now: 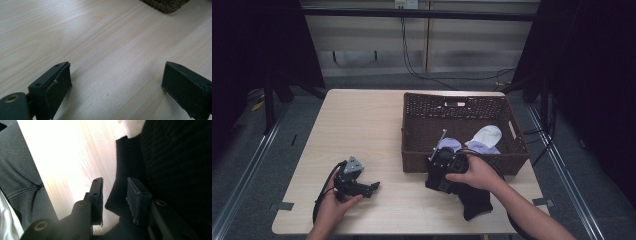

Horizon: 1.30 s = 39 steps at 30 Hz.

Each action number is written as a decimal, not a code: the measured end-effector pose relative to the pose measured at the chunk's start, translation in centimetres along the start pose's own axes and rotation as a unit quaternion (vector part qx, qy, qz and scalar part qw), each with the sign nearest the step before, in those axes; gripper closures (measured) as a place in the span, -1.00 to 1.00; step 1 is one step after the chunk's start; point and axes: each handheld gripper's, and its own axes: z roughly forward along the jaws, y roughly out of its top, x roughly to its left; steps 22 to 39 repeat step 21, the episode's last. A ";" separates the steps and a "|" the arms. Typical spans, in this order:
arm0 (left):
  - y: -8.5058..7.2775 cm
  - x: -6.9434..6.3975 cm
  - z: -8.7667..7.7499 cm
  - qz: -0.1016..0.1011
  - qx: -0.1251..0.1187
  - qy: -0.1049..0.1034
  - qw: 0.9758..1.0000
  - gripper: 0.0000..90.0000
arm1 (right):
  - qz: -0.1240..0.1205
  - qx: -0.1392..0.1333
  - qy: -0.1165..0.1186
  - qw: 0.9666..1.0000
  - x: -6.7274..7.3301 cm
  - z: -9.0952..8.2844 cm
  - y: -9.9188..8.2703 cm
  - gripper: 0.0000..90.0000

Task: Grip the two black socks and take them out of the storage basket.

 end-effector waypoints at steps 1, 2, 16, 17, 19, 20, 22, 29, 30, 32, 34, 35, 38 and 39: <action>0.0 0.0 0.0 0.000 0.000 0.000 1.000 -0.82 | 0.001 -0.003 -0.002 1.000 0.0 -0.1 -0.2 0.44; 0.0 0.0 0.0 0.000 0.000 0.000 1.000 -0.82 | 0.002 -0.007 -0.001 1.000 -0.1 -0.3 -0.5 0.42; 0.0 0.0 0.0 -0.001 -0.001 0.000 1.000 -0.82 | 0.044 -0.051 -0.030 0.997 -0.3 -2.8 -6.9 -0.16; 0.0 0.0 0.0 -0.001 -0.001 0.000 1.000 -0.82 | 0.050 -0.061 -0.031 0.996 -0.2 -3.1 -7.8 -0.28; 0.0 0.0 0.0 0.000 -0.001 0.000 1.000 -0.82 | 0.059 -0.067 -0.034 0.995 -0.4 -3.3 -8.7 -0.37; 0.0 0.0 0.0 0.000 -0.001 0.000 1.000 -0.82 | 0.062 -0.067 -0.038 0.995 -0.4 -3.3 -9.0 -0.39; 0.0 0.0 0.0 -0.001 -0.001 0.000 1.000 -0.82 | 0.062 -0.067 -0.038 0.995 -0.4 -3.3 -9.0 -0.39; 0.0 0.0 0.0 -0.001 -0.001 0.000 1.000 -0.82 | 0.062 -0.067 -0.038 0.995 -0.4 -3.3 -9.0 -0.39; 0.0 0.0 0.0 -0.001 -0.001 0.000 1.000 -0.82 | 0.062 -0.067 -0.038 0.995 -0.4 -3.3 -9.0 -0.39; 0.0 0.0 0.0 -0.001 -0.001 0.000 1.000 -0.82 | 0.062 -0.067 -0.038 0.995 -0.4 -3.3 -9.0 -0.39; 0.0 0.0 0.0 -0.001 -0.001 0.000 1.000 -0.82 | 0.062 -0.067 -0.038 0.995 -0.4 -3.3 -9.0 -0.39; 0.0 0.0 0.0 -0.001 -0.001 0.000 1.000 -0.82 | 0.062 -0.067 -0.038 0.995 -0.4 -3.3 -9.0 -0.39; 0.0 0.0 0.0 -0.001 -0.001 0.000 1.000 -0.82 | 0.062 -0.067 -0.038 0.995 -0.4 -3.3 -9.0 -0.39; 0.0 0.0 0.0 -0.001 -0.001 0.000 1.000 -0.82 | 0.062 -0.067 -0.038 0.995 -0.4 -3.3 -9.0 -0.39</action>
